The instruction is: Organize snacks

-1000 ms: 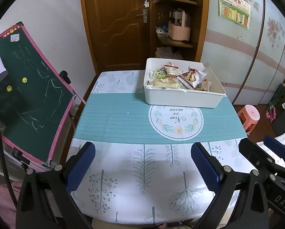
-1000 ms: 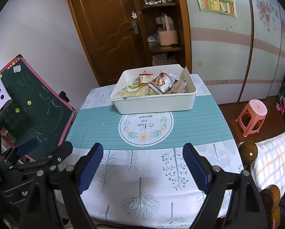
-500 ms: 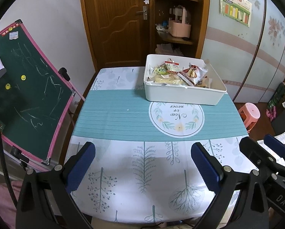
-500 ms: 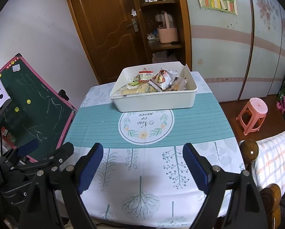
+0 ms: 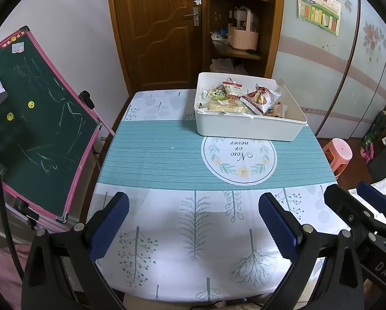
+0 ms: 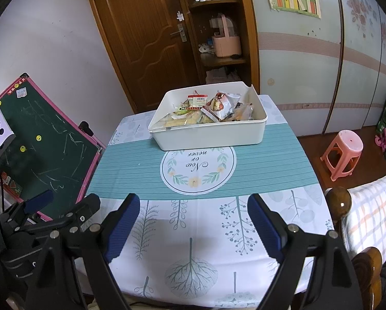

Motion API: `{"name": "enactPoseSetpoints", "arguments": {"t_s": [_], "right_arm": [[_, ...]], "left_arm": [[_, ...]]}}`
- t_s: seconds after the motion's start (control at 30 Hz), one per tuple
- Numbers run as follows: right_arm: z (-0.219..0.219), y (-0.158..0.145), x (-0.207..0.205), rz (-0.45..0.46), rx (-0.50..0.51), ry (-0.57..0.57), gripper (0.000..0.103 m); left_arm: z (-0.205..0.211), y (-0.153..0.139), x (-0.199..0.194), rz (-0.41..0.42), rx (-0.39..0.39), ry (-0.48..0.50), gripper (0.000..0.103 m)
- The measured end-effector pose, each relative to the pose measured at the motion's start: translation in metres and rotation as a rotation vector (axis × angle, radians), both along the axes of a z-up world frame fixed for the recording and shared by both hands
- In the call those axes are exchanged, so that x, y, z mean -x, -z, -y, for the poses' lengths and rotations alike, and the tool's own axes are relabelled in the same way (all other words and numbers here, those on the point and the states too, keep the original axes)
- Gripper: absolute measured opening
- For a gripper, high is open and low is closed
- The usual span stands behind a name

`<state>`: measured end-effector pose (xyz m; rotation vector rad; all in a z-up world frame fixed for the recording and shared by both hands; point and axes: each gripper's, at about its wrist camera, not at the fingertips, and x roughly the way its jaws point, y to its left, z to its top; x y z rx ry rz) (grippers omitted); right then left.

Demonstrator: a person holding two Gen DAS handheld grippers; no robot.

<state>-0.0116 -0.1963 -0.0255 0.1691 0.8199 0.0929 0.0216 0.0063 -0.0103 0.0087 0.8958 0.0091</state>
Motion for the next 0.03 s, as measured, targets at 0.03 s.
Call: {"name": "enactPoseSetpoints", "arguments": {"t_s": [0.03], "right_arm": [[0.0003, -0.0004, -0.0004, 0.000, 0.000, 0.000, 0.086]], "left_arm": [[0.0003, -0.0002, 0.0000, 0.000, 0.000, -0.001, 0.100]]}}
